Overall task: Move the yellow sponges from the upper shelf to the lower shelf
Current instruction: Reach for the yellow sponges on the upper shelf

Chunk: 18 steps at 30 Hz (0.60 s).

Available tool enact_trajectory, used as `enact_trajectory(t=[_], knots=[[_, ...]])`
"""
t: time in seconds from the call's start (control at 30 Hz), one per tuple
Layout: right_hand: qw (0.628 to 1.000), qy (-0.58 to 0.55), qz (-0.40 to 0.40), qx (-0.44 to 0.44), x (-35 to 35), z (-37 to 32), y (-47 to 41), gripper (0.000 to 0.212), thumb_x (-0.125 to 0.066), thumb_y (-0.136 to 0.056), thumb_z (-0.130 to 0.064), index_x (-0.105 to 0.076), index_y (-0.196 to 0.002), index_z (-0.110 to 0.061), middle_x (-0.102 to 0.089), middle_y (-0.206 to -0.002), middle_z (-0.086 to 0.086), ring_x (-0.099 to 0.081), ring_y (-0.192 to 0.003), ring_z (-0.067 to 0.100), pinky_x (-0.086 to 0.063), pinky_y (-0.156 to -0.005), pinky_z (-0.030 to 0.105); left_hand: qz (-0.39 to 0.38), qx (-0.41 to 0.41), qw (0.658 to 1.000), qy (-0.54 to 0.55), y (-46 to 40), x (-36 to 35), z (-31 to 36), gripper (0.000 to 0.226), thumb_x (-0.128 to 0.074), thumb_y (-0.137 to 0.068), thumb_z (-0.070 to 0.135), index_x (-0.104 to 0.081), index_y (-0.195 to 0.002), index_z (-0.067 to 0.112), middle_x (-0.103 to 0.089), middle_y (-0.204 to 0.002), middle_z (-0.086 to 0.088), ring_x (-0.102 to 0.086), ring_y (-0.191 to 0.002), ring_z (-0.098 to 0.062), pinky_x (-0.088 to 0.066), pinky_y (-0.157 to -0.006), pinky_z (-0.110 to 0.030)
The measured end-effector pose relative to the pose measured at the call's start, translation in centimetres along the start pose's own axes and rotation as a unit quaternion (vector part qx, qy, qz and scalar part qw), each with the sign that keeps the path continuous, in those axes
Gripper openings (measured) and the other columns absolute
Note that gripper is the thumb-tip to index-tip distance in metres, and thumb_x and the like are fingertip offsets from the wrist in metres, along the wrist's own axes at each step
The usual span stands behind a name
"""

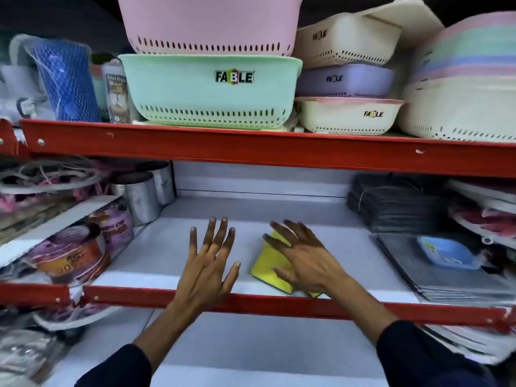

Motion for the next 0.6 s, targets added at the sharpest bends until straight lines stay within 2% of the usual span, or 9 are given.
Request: enact_trajectory(t=[0.07,0.13,0.23,0.4,0.5,0.6], knots=[[0.999,-0.02,-0.04,-0.019,-1.9,-0.4,-0.4,0.072,-0.047,-0.093,-0.061,-0.023,-0.155,-0.036,-0.011,-0.169,-0.002,-0.01,-0.156,0.025,-0.011,-0.128,0.046,-0.024,0.017,1.0,-0.003,0.1,-1.0,-0.9,0.075,-0.031,-0.098,0.053,-0.013,-0.161,0.016,0.0,-0.172,-0.008,0.007,-0.159,-0.028,-0.002,-0.123,-0.065],[0.998,-0.007,-0.063,-0.022,-3.6,-1.3,-0.7,0.071,-0.047,-0.092,-0.062,-0.026,-0.154,-0.035,-0.019,-0.167,0.001,-0.019,-0.152,0.029,-0.021,-0.122,0.049,-0.039,0.026,0.999,0.003,0.3,-2.4,-1.6,0.074,-0.03,-0.097,0.055,-0.013,-0.161,0.02,0.004,-0.172,-0.005,0.011,-0.159,-0.026,0.004,-0.123,-0.065],[0.997,0.013,-0.07,-0.026,-4.6,-2.0,-1.6,0.069,-0.048,-0.091,-0.061,-0.028,-0.153,-0.036,-0.03,-0.161,0.005,-0.03,-0.142,0.031,-0.03,-0.113,0.051,-0.055,0.041,0.997,0.032,0.3,-3.4,-2.2,0.073,-0.025,-0.097,0.058,-0.009,-0.161,0.027,0.013,-0.171,-0.001,0.02,-0.157,-0.023,0.012,-0.122,-0.064],[0.997,0.013,-0.06,-0.056,-4.6,-2.0,-2.1,0.064,-0.051,-0.093,-0.054,-0.03,-0.152,-0.037,-0.035,-0.154,0.008,-0.034,-0.137,0.033,-0.035,-0.108,0.049,-0.08,0.052,0.994,0.062,0.5,-4.2,-2.5,0.071,-0.021,-0.095,0.06,-0.013,-0.16,0.033,0.016,-0.17,0.002,0.024,-0.156,-0.023,0.009,-0.123,-0.068],[0.996,-0.028,-0.011,-0.087,-2.5,-1.9,-2.2,0.063,-0.052,-0.091,-0.056,-0.036,-0.149,-0.038,-0.037,-0.15,0.006,-0.037,-0.134,0.031,-0.042,-0.104,0.046,-0.08,0.059,0.992,0.076,0.5,-4.0,-2.8,0.07,-0.021,-0.095,0.061,-0.021,-0.159,0.032,0.012,-0.171,0.002,0.024,-0.156,-0.024,0.006,-0.123,-0.069],[0.989,-0.04,0.071,-0.121,0.5,-2.2,-1.4,0.061,-0.057,-0.085,-0.058,-0.047,-0.141,-0.037,-0.045,-0.139,0.006,-0.047,-0.121,0.031,-0.051,-0.092,0.044,-0.08,0.066,0.991,0.088,0.2,-3.7,-3.1,0.071,-0.021,-0.094,0.062,-0.027,-0.158,0.031,0.01,-0.171,0.001,0.023,-0.156,-0.025,0.007,-0.123,-0.068]])
Point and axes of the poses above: each hand's wrist, its own y-axis away from the middle knuckle, its own x-axis out of the back of the hand, z = x × y, the point moved 10 cm from there along -y, towards the middle knuckle
